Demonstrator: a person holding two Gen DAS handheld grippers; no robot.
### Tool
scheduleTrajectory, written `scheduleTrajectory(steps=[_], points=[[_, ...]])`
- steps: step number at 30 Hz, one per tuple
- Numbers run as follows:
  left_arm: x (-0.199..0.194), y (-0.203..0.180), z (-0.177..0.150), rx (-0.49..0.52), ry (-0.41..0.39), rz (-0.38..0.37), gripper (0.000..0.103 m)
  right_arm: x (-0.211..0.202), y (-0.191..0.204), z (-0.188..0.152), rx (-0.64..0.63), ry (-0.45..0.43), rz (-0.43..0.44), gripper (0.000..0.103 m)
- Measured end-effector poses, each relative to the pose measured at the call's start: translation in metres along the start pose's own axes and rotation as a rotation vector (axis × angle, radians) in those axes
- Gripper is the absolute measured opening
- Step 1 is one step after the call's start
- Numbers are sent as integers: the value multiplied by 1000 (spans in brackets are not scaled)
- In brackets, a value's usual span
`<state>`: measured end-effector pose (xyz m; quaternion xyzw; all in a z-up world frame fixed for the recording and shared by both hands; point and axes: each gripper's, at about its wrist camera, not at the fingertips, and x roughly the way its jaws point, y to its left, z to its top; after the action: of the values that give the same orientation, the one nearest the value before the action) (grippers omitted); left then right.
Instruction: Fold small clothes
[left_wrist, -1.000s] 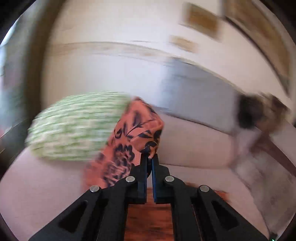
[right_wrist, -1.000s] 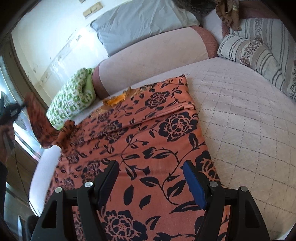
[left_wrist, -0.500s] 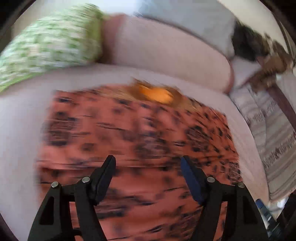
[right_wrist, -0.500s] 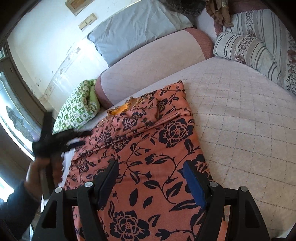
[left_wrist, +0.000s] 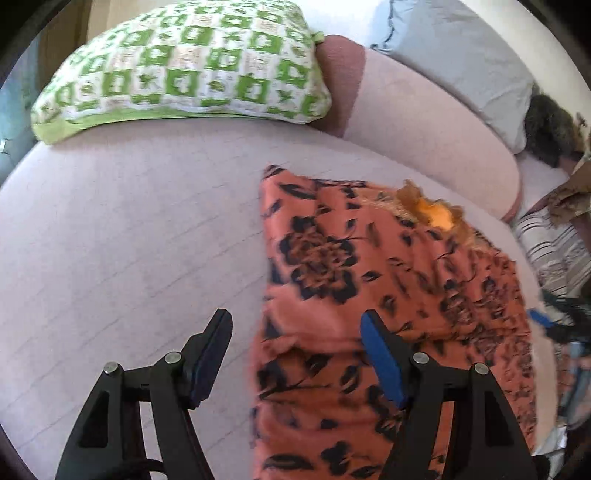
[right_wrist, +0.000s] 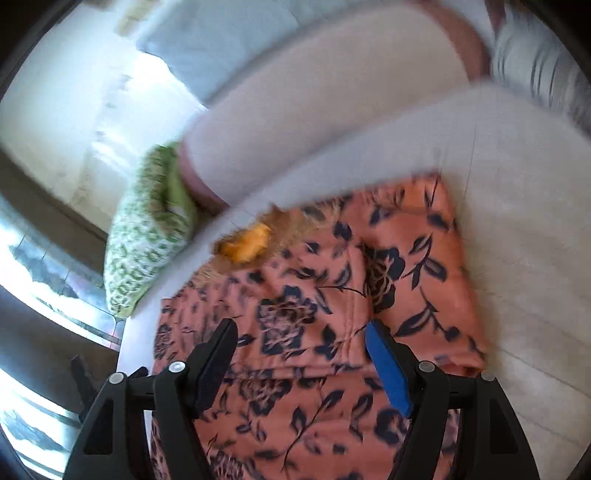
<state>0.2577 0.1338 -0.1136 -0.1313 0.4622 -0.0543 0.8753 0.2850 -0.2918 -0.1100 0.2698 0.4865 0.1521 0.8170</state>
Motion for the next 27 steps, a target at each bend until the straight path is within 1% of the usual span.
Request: scheduleTrajectory(steps=[1,2,3,4,5,6,7,8,9,10,12,13,14,15,16,17,18,19,20,21,22,24,25,26,27], points=[[5,-2,-1,2,15,-10,70,8,-5,1,19,7,-2,75],[16,-1,0,0,48,-4,51,17,-8,1,31,20,-4,75],[25,-1,1,-2,74,18,28,24,-11,0,40,31,-11,75],[30,2,2,-11,73,43,23,30,-12,-1,40,44,-18,75],[30,9,3,-41,67,19,21,36,-11,-2,25,61,-27,70],[30,12,4,-60,67,8,17,40,-7,-2,-4,75,-45,55],[29,14,5,-65,61,5,16,45,-3,-2,-36,103,-76,39],[26,12,4,-50,49,17,14,50,1,-1,-52,137,-94,19],[24,10,2,-35,38,26,14,50,6,0,-79,139,-108,17],[21,7,1,-17,22,35,14,46,16,0,-128,122,-135,16],[16,1,-4,8,-13,56,14,28,30,1,-174,47,-156,16],[18,2,-7,3,-10,58,14,21,32,-1,-194,-12,-218,16],[27,5,-9,-14,30,57,18,22,30,-2,-211,-34,-280,17],[26,8,-8,-25,39,53,22,32,24,-5,-222,-8,-319,22],[23,9,-6,-32,31,45,22,48,12,-7,-191,105,-294,27],[16,9,-2,-36,19,36,31,48,6,-8,-166,120,-253,27],[9,10,0,-32,0,30,43,38,6,-7,-171,80,-222,36],[3,10,5,-24,-27,30,50,28,7,-3,-170,47,-205,42],[-3,9,12,-15,-67,37,59,22,7,2,-155,13,-200,60],[-3,8,18,-8,-81,40,61,17,8,8,-141,-27,-183,69],[0,7,26,-2,-86,36,61,18,9,15,-131,-40,-159,69],[15,7,40,-10,-65,5,61,31,10,26,-126,-12,-136,69],[25,7,47,-12,-47,-3,61,45,11,33,-132,0,-149,69],[36,6,52,-8,-29,6,61,57,10,39,-139,7,-175,69],[46,5,57,-5,-15,13,60,64,6,43,-142,21,-187,66]])
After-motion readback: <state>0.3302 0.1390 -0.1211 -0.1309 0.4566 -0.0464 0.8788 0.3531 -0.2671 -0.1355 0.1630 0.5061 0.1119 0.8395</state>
